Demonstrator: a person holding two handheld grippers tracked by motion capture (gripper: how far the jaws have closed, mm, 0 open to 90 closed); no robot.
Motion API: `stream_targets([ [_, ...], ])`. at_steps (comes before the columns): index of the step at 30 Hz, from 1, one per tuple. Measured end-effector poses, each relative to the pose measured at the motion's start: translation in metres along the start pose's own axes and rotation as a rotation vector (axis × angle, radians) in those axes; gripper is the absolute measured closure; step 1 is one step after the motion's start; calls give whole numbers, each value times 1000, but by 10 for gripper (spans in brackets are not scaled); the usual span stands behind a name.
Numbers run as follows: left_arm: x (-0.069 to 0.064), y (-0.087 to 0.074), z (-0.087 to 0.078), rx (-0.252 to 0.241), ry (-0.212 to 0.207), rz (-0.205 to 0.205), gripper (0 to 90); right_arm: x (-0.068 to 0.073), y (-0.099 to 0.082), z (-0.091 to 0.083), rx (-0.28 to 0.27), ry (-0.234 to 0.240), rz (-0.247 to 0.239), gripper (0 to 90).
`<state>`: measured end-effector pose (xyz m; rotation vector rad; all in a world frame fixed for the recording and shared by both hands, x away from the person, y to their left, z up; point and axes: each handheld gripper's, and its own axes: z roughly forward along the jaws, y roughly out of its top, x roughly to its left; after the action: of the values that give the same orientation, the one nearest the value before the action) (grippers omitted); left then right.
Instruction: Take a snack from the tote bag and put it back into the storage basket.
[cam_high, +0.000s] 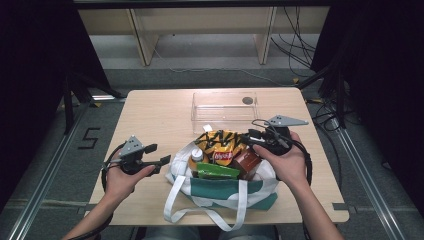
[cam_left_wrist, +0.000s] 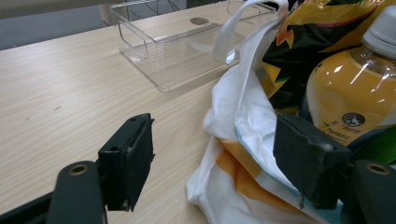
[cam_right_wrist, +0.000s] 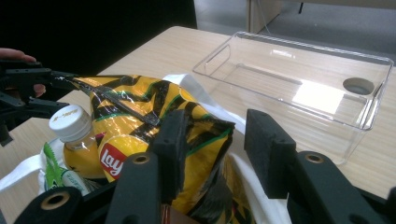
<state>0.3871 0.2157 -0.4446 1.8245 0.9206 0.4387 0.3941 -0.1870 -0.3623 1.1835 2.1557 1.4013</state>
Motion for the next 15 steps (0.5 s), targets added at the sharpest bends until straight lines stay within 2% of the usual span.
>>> stream_targets([
  [1, 0, 0, 0, 1, -1, 5, 284, -1, 1, 0, -1, -4, -23, 599],
  [2, 0, 0, 1, 0, -6, 11, 284, 0, 2, 0, 18, 12, 7, 598],
  [4, -1, 0, 2, 0, -10, 11, 284, 0, 2, 3, 8, 19, -20, 598],
  [6, -1, 0, 2, 5, -3, 15, 283, 1, 4, 3, 37, 18, -11, 598],
  [7, -1, -1, 2, 5, -4, 12, 283, -1, 5, 5, 22, 11, -37, 598],
  [8, -1, -1, 2, 6, -5, 13, 283, 0, 7, 5, 58, 21, -19, 597],
  [11, -2, -1, 3, 6, -8, 8, 282, -2, 10, 8, 81, 38, -30, 620],
  [12, -1, -1, 3, 7, -9, 24, 282, -3, 10, 9, 90, 49, -19, 630],
  [13, -1, -1, 2, 7, -10, 24, 282, -1, 11, 7, 111, 47, 24, 644],
  [15, -1, -1, 2, 6, -11, 23, 282, -2, 11, 9, 104, 57, 24, 661],
])
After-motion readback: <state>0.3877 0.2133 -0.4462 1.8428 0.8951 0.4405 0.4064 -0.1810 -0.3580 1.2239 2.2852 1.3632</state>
